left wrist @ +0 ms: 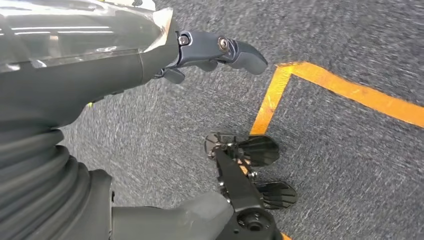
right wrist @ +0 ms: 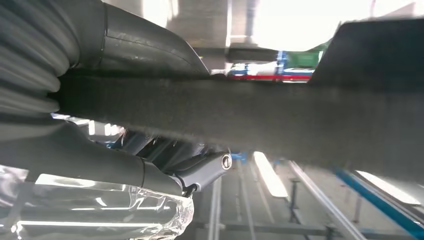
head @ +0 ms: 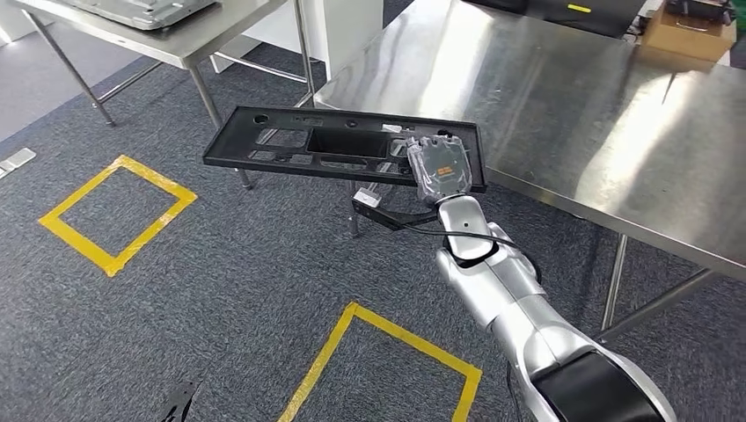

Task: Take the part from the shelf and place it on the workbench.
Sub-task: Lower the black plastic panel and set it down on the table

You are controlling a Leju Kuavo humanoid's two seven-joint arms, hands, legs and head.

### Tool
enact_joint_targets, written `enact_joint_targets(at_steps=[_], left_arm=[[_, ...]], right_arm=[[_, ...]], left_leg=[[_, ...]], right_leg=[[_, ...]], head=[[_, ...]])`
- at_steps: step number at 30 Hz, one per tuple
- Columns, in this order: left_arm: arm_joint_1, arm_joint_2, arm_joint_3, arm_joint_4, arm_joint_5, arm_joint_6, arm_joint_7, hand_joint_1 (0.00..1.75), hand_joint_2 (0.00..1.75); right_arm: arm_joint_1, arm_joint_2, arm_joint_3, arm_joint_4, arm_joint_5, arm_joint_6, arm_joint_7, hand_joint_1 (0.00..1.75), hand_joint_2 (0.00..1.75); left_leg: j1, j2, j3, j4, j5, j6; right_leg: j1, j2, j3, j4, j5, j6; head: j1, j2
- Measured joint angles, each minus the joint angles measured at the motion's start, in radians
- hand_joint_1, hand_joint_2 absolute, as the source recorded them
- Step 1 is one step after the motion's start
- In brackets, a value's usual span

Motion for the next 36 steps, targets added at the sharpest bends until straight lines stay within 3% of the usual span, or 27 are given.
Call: enact_joint_targets(at_steps=[1,3,5,7,9,11,13,14,16,17,19,20,21,22,23,25,26,28,29,30,33,34,36], left_arm=[[0.000,0.001,0.000,0.000,0.000,0.000,0.000,0.00,1.75],[0.000,0.002,0.001,0.000,-0.001,0.000,-0.002,0.00,1.75],[0.000,0.002,0.002,0.000,-0.006,0.000,-0.005,0.00,1.75],[-0.006,0.002,0.001,0.000,-0.018,-0.004,-0.008,0.00,1.75],[-0.019,0.003,-0.002,0.000,-0.034,-0.011,-0.010,0.00,1.75],[-0.028,0.005,-0.008,0.000,-0.052,-0.017,-0.009,0.00,1.75],[-0.032,0.006,-0.015,0.000,-0.064,-0.021,-0.007,0.00,1.75],[-0.035,0.006,-0.018,0.000,-0.069,-0.022,-0.005,0.00,1.75],[-0.045,0.003,-0.027,0.000,-0.076,-0.023,-0.003,0.00,1.75],[-0.050,0.002,-0.031,0.000,-0.078,-0.023,-0.003,0.00,1.75],[-0.058,0.001,-0.037,-0.001,-0.083,-0.023,-0.003,0.00,1.75],[-0.062,0.001,-0.039,-0.001,-0.085,-0.023,-0.003,0.00,1.75],[-0.066,-0.001,-0.042,-0.001,-0.086,-0.023,-0.004,0.00,1.75],[-0.071,-0.002,-0.044,-0.001,-0.086,-0.024,-0.004,0.00,1.75],[-0.076,-0.004,-0.046,-0.001,-0.087,-0.025,-0.004,0.00,1.75],[-0.082,-0.006,-0.050,-0.001,-0.087,-0.026,-0.004,0.00,1.75],[-0.082,-0.005,-0.052,-0.001,-0.087,-0.027,-0.004,0.00,1.75],[-0.079,-0.005,-0.055,0.000,-0.087,-0.033,-0.004,0.00,1.75],[-0.078,-0.004,-0.055,0.000,-0.087,-0.037,-0.004,0.00,1.75],[-0.079,-0.005,-0.056,0.000,-0.087,-0.043,-0.005,0.00,1.75],[-0.084,-0.005,-0.059,0.000,-0.086,-0.055,-0.006,0.00,1.75],[-0.086,-0.006,-0.060,0.000,-0.085,-0.058,-0.007,0.00,1.75],[-0.091,-0.007,-0.060,0.000,-0.085,-0.061,-0.006,0.00,1.75]], right_arm=[[0.000,0.000,0.000,0.000,0.000,0.000,0.000,1.75,1.75],[-0.001,0.000,0.001,0.000,0.000,0.000,-0.002,1.75,1.75],[-0.003,-0.003,-0.001,-0.001,-0.001,0.000,-0.004,1.75,1.75],[-0.004,-0.017,-0.007,-0.002,-0.002,-0.003,-0.009,1.75,1.75],[-0.005,-0.044,-0.020,-0.002,-0.006,-0.011,-0.017,1.75,1.75],[-0.004,-0.072,-0.036,-0.003,-0.011,-0.028,-0.024,1.75,1.75],[0.003,-0.101,-0.053,-0.003,-0.017,-0.049,-0.030,1.75,1.75],[0.008,-0.115,-0.061,-0.003,-0.018,-0.057,-0.033,1.75,1.75],[0.013,-0.140,-0.075,-0.003,-0.020,-0.067,-0.035,1.75,1.75],[0.014,-0.149,-0.081,-0.005,-0.020,-0.070,-0.035,1.75,1.75],[0.017,-0.160,-0.092,-0.009,-0.020,-0.076,-0.035,1.75,1.75],[0.021,-0.164,-0.097,-0.011,-0.020,-0.080,-0.035,1.75,1.75],[0.025,-0.169,-0.102,-0.014,-0.020,-0.083,-0.035,1.75,1.75],[0.030,-0.174,-0.107,-0.017,-0.019,-0.086,-0.035,1.75,1.75],[0.035,-0.179,-0.112,-0.021,-0.017,-0.088,-0.035,1.75,1.75],[0.040,-0.183,-0.118,-0.028,-0.014,-0.089,-0.035,1.75,1.75],[0.042,-0.183,-0.119,-0.030,-0.014,-0.090,-0.035,1.75,1.75],[0.051,-0.181,-0.120,-0.032,-0.013,-0.092,-0.039,1.75,1.75],[0.055,-0.181,-0.122,-0.033,-0.012,-0.093,-0.043,1.75,1.75],[0.058,-0.181,-0.123,-0.034,-0.010,-0.093,-0.047,1.75,1.75],[0.060,-0.182,-0.128,-0.035,-0.002,-0.095,-0.054,1.75,1.75],[0.060,-0.183,-0.129,-0.036,-0.002,-0.096,-0.055,1.75,1.75],[0.060,-0.185,-0.131,-0.036,-0.002,-0.098,-0.055,1.75,1.75]], left_leg=[[0.004,-0.012,0.031,-0.067,0.039,-0.001],[0.012,-0.046,0.084,-0.182,0.084,-0.002],[0.008,-0.056,0.098,-0.212,0.088,0.002],[0.002,-0.034,0.099,-0.217,0.095,0.017],[0.000,-0.014,0.100,-0.228,0.104,0.035],[-0.003,0.005,0.100,-0.231,0.107,0.045],[-0.006,0.029,0.100,-0.231,0.107,0.047],[-0.007,0.041,0.100,-0.231,0.106,0.047],[-0.007,0.066,0.102,-0.231,0.104,0.045],[-0.010,0.078,0.103,-0.230,0.101,0.042],[-0.018,0.103,0.109,-0.231,0.096,0.033],[-0.022,0.116,0.113,-0.232,0.093,0.028],[-0.023,0.130,0.118,-0.235,0.090,0.024],[-0.022,0.137,0.123,-0.235,0.086,0.019],[-0.018,0.126,0.124,-0.228,0.076,0.014],[-0.012,0.066,0.097,-0.157,0.028,0.006],[-0.011,0.033,0.069,-0.093,-0.006,0.005],[-0.011,0.006,0.005,0.030,-0.052,0.003],[-0.011,0.004,-0.012,0.052,-0.048,0.003],[-0.011,0.004,-0.011,0.034,-0.023,0.005],[-0.010,0.000,0.064,-0.154,0.081,0.016],[-0.012,-0.001,0.082,-0.200,0.096,0.022],[-0.016,0.000,0.094,-0.231,0.098,0.034]], right_leg=[[-0.001,0.013,-0.001,0.003,0.000,0.001],[0.003,0.038,-0.008,0.011,-0.002,0.009],[0.005,0.059,-0.018,0.013,0.002,0.022],[0.002,0.066,-0.027,0.011,0.006,0.037],[0.006,0.018,-0.054,0.052,-0.014,0.042],[0.008,-0.037,-0.110,0.169,-0.065,0.038],[0.007,-0.051,-0.160,0.276,-0.100,0.039],[0.006,-0.054,-0.161,0.281,-0.098,0.044],[0.005,-0.079,-0.106,0.179,-0.059,0.056],[0.008,-0.110,-0.067,0.106,-0.036,0.057],[0.018,-0.152,-0.019,0.014,-0.007,0.049],[0.022,-0.155,-0.015,0.004,-0.004,0.043],[0.024,-0.140,-0.016,0.003,-0.001,0.039],[0.016,-0.124,-0.014,0.001,0.001,0.034],[0.010,-0.109,-0.012,-0.001,0.002,0.029],[-0.003,-0.084,-0.006,-0.005,0.005,0.011],[-0.002,-0.072,-0.006,-0.005,0.005,0.005],[0.001,-0.048,-0.006,-0.005,0.005,-0.001],[0.002,-0.037,-0.005,-0.004,0.005,-0.001],[0.003,-0.027,-0.005,-0.003,0.004,-0.001],[0.006,-0.006,-0.005,0.000,0.001,0.004],[0.009,-0.003,-0.006,-0.001,-0.001,0.008],[0.018,0.001,-0.006,0.005,0.002,0.021]], head=[[0.000,0.000],[0.000,0.000],[0.002,0.000],[0.002,0.000],[0.005,0.000],[0.010,0.000],[0.011,0.000],[0.011,0.000],[0.012,0.000],[0.013,0.000],[0.013,0.000],[0.013,0.000],[0.012,0.000],[0.010,0.000],[0.010,0.000],[0.006,0.000],[0.004,0.000],[0.002,0.000],[0.002,0.000],[0.002,0.000],[0.002,0.000],[0.003,0.000],[0.003,0.000]])
